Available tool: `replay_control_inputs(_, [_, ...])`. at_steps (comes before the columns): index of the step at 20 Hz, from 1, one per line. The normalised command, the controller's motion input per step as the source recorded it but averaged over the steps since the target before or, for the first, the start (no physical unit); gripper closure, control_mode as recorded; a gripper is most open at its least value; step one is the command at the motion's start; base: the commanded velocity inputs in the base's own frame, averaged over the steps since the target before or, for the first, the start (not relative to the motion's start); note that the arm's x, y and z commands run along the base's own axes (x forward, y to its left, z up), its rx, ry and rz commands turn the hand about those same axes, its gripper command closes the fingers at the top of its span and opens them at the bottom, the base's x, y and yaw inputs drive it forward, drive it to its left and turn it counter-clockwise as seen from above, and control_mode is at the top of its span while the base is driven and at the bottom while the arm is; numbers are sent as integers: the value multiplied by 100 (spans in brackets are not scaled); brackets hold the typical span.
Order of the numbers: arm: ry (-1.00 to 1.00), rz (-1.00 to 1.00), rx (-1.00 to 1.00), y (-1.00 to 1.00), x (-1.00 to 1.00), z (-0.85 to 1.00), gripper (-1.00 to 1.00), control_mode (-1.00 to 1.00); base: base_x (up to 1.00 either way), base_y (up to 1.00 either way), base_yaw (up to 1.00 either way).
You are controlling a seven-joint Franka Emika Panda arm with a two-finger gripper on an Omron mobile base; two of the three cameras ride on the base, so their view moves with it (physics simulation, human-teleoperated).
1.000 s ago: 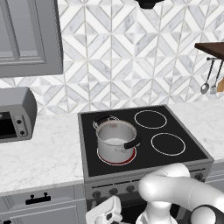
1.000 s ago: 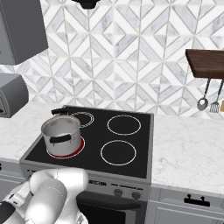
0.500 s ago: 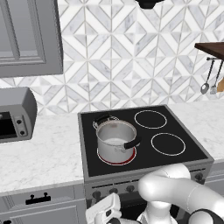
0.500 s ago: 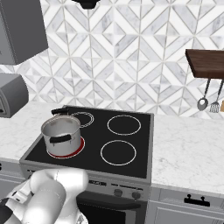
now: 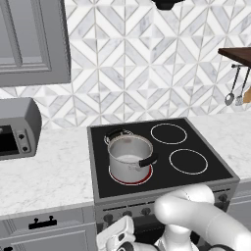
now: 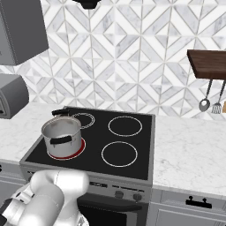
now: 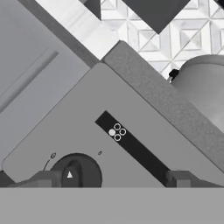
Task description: Turn off the front left burner of the stove.
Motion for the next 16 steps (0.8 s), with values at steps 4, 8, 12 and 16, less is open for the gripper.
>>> replay_control_inputs(4, [0,0,-1,1,12,-24,-100,-100,0,0,0])
replay_control_inputs(8, [0,0,-1,7,14,-21,-100,-100,0,0,0])
replay_control_inputs(12, [0,0,0,1,15,-10,-100,-100,0,0,0])
replay_control_inputs(16, [1,0,0,-1,11,0,-100,-100,0,0,0])
